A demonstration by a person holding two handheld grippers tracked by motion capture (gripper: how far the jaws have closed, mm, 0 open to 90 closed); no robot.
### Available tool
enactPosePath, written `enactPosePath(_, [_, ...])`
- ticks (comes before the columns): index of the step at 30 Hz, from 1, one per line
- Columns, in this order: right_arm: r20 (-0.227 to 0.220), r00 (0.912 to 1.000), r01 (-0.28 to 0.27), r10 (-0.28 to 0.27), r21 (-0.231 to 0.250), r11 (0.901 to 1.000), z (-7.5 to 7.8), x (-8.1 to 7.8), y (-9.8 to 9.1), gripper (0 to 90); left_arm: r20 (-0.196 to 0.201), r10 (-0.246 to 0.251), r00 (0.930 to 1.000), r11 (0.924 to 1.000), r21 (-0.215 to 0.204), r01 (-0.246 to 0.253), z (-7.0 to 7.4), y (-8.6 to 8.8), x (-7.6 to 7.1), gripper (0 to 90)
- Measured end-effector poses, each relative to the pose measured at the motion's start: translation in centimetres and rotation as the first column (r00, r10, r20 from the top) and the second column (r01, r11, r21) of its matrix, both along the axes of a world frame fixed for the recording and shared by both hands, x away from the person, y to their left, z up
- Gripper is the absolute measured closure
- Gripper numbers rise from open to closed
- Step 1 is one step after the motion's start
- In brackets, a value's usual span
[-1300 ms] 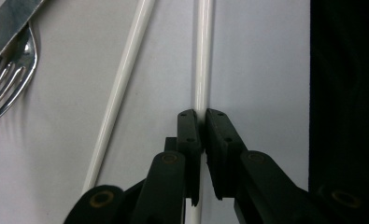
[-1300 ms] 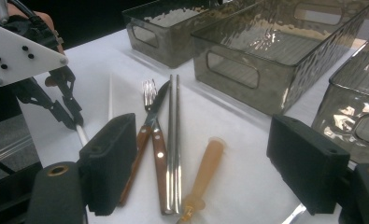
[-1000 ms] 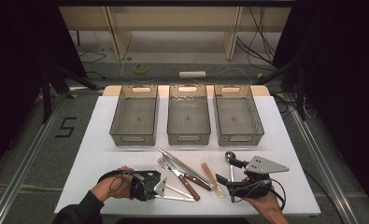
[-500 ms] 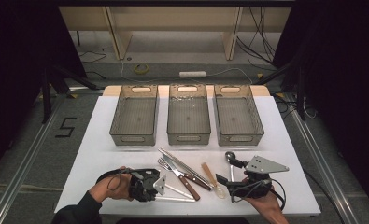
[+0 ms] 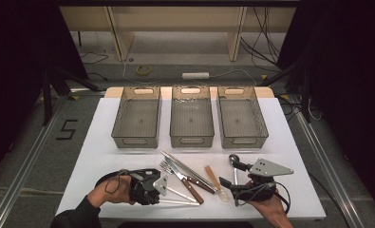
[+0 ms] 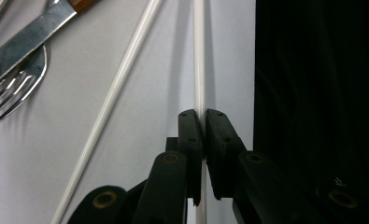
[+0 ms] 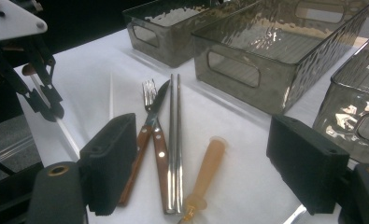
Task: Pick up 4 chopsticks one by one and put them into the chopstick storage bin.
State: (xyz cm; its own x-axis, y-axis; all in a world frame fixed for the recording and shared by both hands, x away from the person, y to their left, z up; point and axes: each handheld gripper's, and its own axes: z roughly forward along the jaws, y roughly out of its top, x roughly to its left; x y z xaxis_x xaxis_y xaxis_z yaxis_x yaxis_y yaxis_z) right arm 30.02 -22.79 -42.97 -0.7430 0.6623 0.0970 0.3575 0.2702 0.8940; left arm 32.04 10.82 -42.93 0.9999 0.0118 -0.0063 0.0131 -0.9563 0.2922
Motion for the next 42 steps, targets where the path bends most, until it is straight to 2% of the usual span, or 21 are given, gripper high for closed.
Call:
enactPosePath(4, [-0.002,1.0000,0.001,-0.001,0.000,1.0000,0.0,0.0,0.0,25.6,-0.001,0.013,0.9999,0.9995,-0.028,-0.013,0.8,0.5,0.1,84.8])
enactPosePath(9, [-0.003,1.0000,0.002,-0.002,0.000,1.0000,0.0,0.0,0.0,25.6,0.008,0.054,0.9985,0.9965,-0.064,-0.053,1.7,1.3,0.5,84.8])
enactPosePath(12, [-0.003,1.0000,0.003,-0.003,0.001,1.0000,0.0,0.0,0.0,25.6,0.014,0.088,0.9960,0.9922,-0.090,-0.086,2.0,1.7,0.8,84.8])
enactPosePath(15, [-0.003,1.0000,0.003,-0.003,0.001,1.0000,0.0,0.0,0.0,25.6,0.011,0.137,0.9905,0.9828,-0.126,-0.134,2.3,2.0,1.1,84.8])
enactPosePath(18, [-0.004,1.0000,0.005,-0.005,0.000,1.0000,-0.1,0.0,0.0,25.6,0.011,0.228,0.9735,0.9574,-0.184,-0.222,2.6,2.3,1.8,84.8])
enactPosePath(22, [-0.004,1.0000,0.005,-0.005,0.001,1.0000,-0.1,0.1,-0.1,25.6,0.008,0.326,0.9454,0.9187,-0.239,-0.315,2.8,3.0,2.9,84.7])
enactPosePath(27, [-0.005,1.0000,0.007,-0.007,0.001,1.0000,-0.1,0.1,-0.1,25.6,0.020,0.407,0.9130,0.8823,-0.267,-0.388,2.9,3.8,4.1,84.7])
enactPosePath(29, [-0.006,1.0000,0.006,-0.006,0.001,1.0000,-0.1,0.1,-0.1,25.6,0.032,0.432,0.9011,0.8727,-0.266,-0.409,2.9,4.1,4.5,84.7])
enactPosePath(31, [-0.007,0.9999,0.008,-0.008,0.001,1.0000,-0.1,0.1,-0.1,25.6,0.040,0.461,0.8867,0.8561,-0.284,-0.432,3.1,4.5,4.9,84.7])
enactPosePath(32, [-0.007,0.9999,0.007,-0.007,0.002,1.0000,-0.1,0.1,-0.1,25.6,0.043,0.471,0.8809,0.8492,-0.292,-0.440,3.3,4.6,5.1,84.8])
enactPosePath(33, [-0.007,0.9999,0.007,-0.007,0.002,1.0000,-0.1,0.1,-0.1,25.6,0.050,0.475,0.8788,0.8482,-0.292,-0.442,3.5,4.7,5.4,84.8])
enactPosePath(34, [-0.007,0.9999,0.008,-0.008,0.002,1.0000,-0.1,0.1,-0.1,25.5,0.051,0.486,0.8724,0.8401,-0.303,-0.450,3.6,4.8,5.6,84.7])
enactPosePath(35, [-0.007,0.9999,0.009,-0.009,0.003,1.0000,-0.1,0.1,-0.1,25.6,0.058,0.499,0.8644,0.8305,-0.316,-0.459,3.9,4.9,5.8,84.7])
enactPosePath(36, [-0.007,0.9999,0.008,-0.008,0.004,1.0000,-0.1,0.1,-0.1,25.6,0.054,0.517,0.8543,0.8172,-0.329,-0.474,4.1,4.9,6.1,84.7])
enactPosePath(37, [-0.008,0.9999,0.009,-0.009,0.005,1.0000,-0.1,0.1,-0.1,25.5,0.059,0.524,0.8496,0.8120,-0.336,-0.477,4.3,5.0,6.4,84.7])
enactPosePath(38, [-0.008,0.9999,0.010,-0.010,0.006,0.9999,-0.1,0.1,-0.1,25.5,0.063,0.542,0.8381,0.7995,-0.346,-0.491,4.5,5.1,6.6,84.7])
enactPosePath(40, [-0.007,0.9999,0.012,-0.011,0.008,0.9999,-0.1,0.1,-0.2,25.4,0.068,0.567,0.8209,0.7812,-0.361,-0.510,4.9,5.2,7.2,84.7])
enactPosePath(42, [-0.006,0.9999,0.011,-0.011,0.012,0.9999,-0.1,0.1,-0.2,25.4,0.072,0.593,0.8020,0.7587,-0.383,-0.527,5.2,5.4,7.8,84.7])
